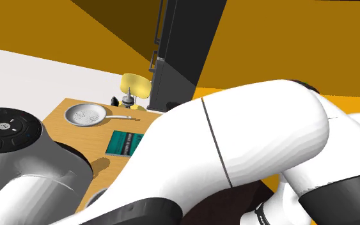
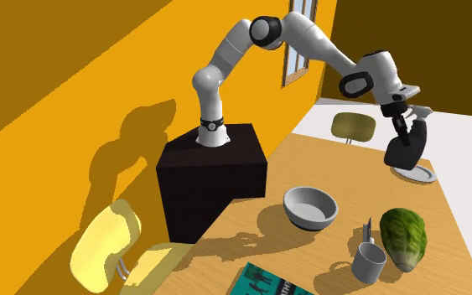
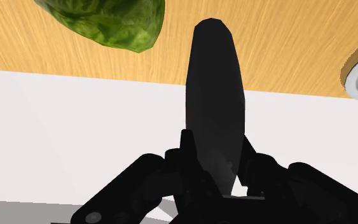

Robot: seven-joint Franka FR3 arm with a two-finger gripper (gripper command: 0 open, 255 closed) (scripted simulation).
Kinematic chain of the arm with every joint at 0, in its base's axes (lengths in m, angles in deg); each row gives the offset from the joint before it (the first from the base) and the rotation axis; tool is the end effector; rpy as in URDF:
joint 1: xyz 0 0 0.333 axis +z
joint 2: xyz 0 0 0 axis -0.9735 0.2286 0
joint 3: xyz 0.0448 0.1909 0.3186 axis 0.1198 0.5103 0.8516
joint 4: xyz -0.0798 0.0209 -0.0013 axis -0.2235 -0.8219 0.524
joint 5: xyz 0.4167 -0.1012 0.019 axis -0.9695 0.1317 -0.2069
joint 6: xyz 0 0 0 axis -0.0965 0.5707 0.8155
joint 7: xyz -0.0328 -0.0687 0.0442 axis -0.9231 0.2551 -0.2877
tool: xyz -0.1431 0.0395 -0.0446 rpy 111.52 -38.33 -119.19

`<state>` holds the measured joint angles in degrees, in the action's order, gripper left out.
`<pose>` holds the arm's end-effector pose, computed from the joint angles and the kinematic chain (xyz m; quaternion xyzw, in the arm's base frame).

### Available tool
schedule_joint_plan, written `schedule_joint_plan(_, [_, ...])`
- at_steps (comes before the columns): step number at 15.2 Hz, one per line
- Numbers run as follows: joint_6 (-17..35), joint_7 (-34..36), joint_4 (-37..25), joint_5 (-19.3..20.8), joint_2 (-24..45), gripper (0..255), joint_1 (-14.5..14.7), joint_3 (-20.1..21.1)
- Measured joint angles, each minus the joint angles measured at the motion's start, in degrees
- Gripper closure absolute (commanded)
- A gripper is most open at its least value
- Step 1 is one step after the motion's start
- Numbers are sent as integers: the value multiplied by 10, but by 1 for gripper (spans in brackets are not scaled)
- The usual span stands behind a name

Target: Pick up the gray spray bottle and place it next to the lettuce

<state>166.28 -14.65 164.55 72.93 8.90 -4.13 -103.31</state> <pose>0.4175 0.7305 0.2923 -0.8482 -0.4573 -0.2351 0.1272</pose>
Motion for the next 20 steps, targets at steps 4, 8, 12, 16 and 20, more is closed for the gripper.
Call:
schedule_joint_plan(4, [19,-5,1,-5,18,255,-5,7])
schedule_joint_plan(8, [38,-9,-3,-11,40,255,-10,16])
schedule_joint_plan(12, [56,-12,-5,-15,59,255,-15,23])
schedule_joint_plan(16, [72,-17,-13,-20,82,255,-22,31])
schedule_joint_plan(20, [89,-19,-19,-23,104,255,-25,38])
